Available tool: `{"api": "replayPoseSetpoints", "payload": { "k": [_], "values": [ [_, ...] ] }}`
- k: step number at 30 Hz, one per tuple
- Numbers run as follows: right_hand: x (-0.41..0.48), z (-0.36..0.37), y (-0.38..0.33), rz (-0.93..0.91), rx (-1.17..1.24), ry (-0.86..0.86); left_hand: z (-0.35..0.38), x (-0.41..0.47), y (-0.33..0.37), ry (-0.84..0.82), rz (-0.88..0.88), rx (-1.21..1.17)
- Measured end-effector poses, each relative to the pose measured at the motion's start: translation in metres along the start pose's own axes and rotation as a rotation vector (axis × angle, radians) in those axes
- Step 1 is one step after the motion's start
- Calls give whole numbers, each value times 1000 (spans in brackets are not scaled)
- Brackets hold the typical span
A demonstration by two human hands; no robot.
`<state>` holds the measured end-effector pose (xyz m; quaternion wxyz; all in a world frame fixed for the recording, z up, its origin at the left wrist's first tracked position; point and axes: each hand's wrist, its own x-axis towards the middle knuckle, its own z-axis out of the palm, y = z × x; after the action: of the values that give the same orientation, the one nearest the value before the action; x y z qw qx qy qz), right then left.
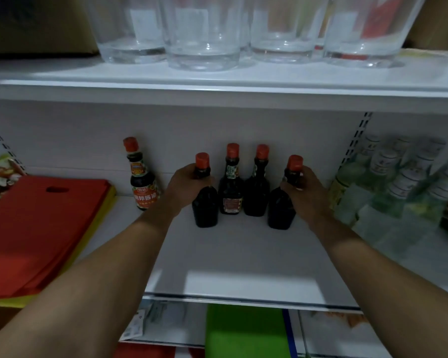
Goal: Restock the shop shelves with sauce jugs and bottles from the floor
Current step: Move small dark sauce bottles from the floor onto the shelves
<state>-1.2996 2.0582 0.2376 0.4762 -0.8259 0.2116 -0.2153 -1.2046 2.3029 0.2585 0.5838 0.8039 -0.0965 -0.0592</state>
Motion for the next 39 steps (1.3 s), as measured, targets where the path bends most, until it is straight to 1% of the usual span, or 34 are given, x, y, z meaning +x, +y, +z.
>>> {"api": "replayPoseSetpoints", "payload": {
  "k": [2,4,6,8,11,17,22,28,32,35,39],
  "values": [
    [-8,3,13,47,-40,-9,-1,-1,-13,-30,-1,37],
    [-15,6,23,84,-20,-1,1,-6,-30,-62,-39,49],
    [-19,10,25,99,1,10,4,-11,-42,-45,-119,-75],
    [-17,13,26,100,-18,25,7,-12,-47,13,-181,-230],
    [-10,15,27,113,-26,44,9,-9,-47,66,-162,-288],
    [-1,20,30,124,-28,81,12,-1,-51,70,-150,-365],
    [12,26,32,118,-30,75,12,13,-56,88,-141,-350],
    [19,30,37,45,-55,74,15,25,-66,87,-126,-319],
    [18,31,41,42,4,77,19,23,-65,108,-110,-316],
    [20,31,46,40,-6,66,24,17,-64,106,-82,-250],
    [21,26,48,61,-2,56,27,2,-63,217,-149,-193]
  ]
}}
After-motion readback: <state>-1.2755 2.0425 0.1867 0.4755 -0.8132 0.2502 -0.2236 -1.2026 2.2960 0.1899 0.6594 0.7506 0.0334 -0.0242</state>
